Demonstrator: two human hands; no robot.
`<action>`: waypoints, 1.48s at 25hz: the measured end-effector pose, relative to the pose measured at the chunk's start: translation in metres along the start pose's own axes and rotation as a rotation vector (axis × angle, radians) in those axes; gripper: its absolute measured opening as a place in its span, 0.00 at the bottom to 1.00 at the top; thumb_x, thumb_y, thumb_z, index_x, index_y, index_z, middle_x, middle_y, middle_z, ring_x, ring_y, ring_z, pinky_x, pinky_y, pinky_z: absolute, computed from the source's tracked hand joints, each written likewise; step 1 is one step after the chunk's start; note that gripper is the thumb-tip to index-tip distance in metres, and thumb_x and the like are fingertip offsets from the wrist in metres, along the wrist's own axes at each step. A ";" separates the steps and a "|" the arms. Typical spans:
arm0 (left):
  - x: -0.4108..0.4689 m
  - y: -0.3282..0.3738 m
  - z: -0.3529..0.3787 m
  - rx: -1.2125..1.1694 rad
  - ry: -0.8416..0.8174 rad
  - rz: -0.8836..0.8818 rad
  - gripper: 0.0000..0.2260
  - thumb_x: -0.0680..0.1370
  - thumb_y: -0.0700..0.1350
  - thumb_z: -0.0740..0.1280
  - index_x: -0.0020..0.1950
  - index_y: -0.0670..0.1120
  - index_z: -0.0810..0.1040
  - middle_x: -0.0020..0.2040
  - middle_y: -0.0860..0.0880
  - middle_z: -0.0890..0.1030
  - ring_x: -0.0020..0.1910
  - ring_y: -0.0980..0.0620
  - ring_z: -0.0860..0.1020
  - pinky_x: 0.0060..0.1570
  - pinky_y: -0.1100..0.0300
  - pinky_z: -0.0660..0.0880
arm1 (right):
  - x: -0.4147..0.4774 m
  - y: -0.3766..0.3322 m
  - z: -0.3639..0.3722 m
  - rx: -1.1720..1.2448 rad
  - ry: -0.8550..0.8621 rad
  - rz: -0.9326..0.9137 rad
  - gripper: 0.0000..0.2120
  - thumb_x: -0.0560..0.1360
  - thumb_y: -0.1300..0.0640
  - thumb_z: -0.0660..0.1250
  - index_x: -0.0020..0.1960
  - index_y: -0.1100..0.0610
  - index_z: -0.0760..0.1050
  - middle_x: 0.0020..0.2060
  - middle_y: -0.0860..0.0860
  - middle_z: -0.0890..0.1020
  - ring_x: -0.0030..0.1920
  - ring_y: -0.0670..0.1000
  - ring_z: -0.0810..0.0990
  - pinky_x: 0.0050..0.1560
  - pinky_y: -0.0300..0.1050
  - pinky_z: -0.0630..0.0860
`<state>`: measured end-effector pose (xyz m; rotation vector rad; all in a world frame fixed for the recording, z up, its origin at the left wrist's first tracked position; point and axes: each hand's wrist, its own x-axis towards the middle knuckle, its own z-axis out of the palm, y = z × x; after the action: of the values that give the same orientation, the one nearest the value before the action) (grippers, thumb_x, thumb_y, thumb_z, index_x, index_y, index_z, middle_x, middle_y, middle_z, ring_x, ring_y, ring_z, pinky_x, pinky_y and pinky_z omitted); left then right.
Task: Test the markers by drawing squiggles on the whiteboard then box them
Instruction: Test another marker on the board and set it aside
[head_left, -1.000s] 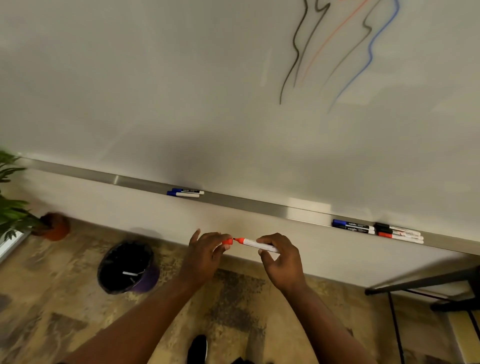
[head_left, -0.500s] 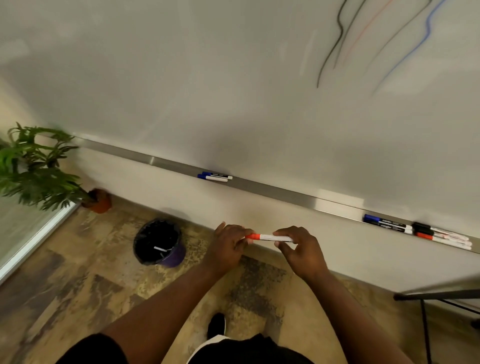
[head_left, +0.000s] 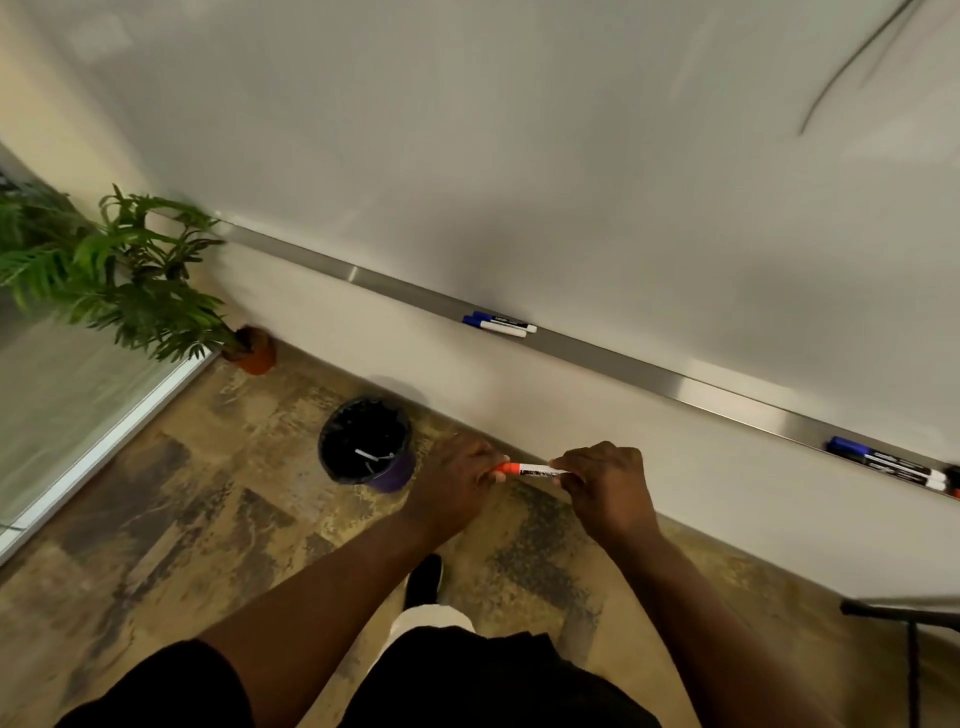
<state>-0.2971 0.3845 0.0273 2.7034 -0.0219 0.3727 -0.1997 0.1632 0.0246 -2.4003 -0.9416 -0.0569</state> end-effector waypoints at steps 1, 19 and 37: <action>0.000 -0.013 -0.002 -0.007 0.007 0.013 0.10 0.76 0.49 0.68 0.55 0.47 0.83 0.48 0.51 0.80 0.49 0.52 0.74 0.55 0.54 0.69 | 0.009 -0.007 0.009 -0.008 -0.016 0.008 0.09 0.72 0.55 0.75 0.52 0.47 0.84 0.43 0.42 0.85 0.45 0.51 0.79 0.47 0.50 0.68; 0.035 -0.389 -0.123 -0.001 0.000 -0.064 0.08 0.78 0.45 0.66 0.53 0.47 0.83 0.48 0.51 0.78 0.49 0.49 0.75 0.56 0.51 0.70 | 0.273 -0.224 0.224 -0.001 -0.079 0.034 0.07 0.73 0.60 0.72 0.49 0.50 0.82 0.42 0.44 0.83 0.46 0.50 0.77 0.46 0.48 0.67; 0.025 -0.490 -0.140 0.056 -0.352 -0.398 0.41 0.73 0.72 0.33 0.81 0.51 0.48 0.81 0.51 0.47 0.79 0.51 0.41 0.77 0.43 0.41 | 0.325 -0.256 0.302 -0.150 -0.527 0.167 0.33 0.83 0.39 0.50 0.82 0.51 0.44 0.80 0.49 0.40 0.79 0.49 0.35 0.78 0.60 0.37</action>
<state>-0.2750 0.8900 -0.0364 2.7059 0.4229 -0.2237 -0.1658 0.6707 -0.0316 -2.6812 -0.9791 0.6142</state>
